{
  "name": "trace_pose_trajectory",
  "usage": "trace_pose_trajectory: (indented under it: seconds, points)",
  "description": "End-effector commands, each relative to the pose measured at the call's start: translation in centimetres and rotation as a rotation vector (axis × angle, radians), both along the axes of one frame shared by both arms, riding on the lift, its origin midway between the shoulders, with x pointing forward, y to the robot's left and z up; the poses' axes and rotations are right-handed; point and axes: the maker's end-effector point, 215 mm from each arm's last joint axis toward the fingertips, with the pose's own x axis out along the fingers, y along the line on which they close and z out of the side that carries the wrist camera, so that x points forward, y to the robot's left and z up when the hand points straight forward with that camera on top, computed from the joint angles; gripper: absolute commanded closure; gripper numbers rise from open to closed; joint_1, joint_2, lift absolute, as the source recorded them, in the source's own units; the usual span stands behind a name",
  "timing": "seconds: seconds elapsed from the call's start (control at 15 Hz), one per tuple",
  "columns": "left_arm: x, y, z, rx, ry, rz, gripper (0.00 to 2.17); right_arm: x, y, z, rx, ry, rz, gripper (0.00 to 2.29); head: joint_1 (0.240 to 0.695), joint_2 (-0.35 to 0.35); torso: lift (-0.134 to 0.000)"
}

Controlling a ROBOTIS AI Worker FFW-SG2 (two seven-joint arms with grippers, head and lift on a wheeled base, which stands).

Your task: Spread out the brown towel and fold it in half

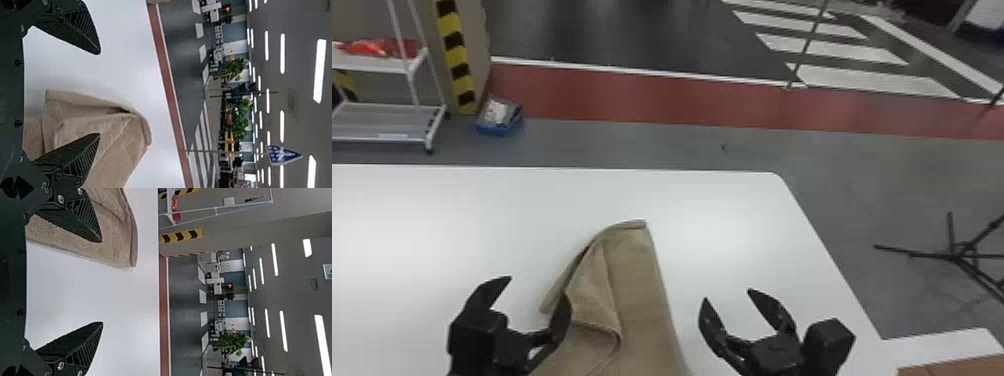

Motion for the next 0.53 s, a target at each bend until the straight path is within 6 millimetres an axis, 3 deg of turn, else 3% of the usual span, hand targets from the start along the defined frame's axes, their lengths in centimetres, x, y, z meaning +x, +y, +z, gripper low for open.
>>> trace_pose_trajectory:
  seconds: [0.0, 0.2, 0.27, 0.47]
  points:
    - [1.3, 4.1, 1.3, -0.021, -0.055, 0.076, 0.16, 0.0, 1.7, 0.1, 0.009, -0.002, 0.027, 0.14, 0.695, -0.194, -0.057]
    - [2.7, 9.3, 4.0, -0.085, -0.153, 0.178, 0.17, -0.2, 8.8, 0.3, -0.016, -0.009, 0.148, 0.19, 0.695, -0.107, -0.057]
    - [3.0, 11.1, 4.6, -0.106, -0.178, 0.213, 0.17, 0.0, 11.1, 0.5, -0.047, -0.018, 0.185, 0.19, 0.695, -0.029, -0.057]
    - [3.7, 14.3, 5.1, -0.126, -0.195, 0.267, 0.17, 0.0, 17.7, -0.5, -0.087, -0.023, 0.296, 0.19, 0.695, 0.101, -0.057]
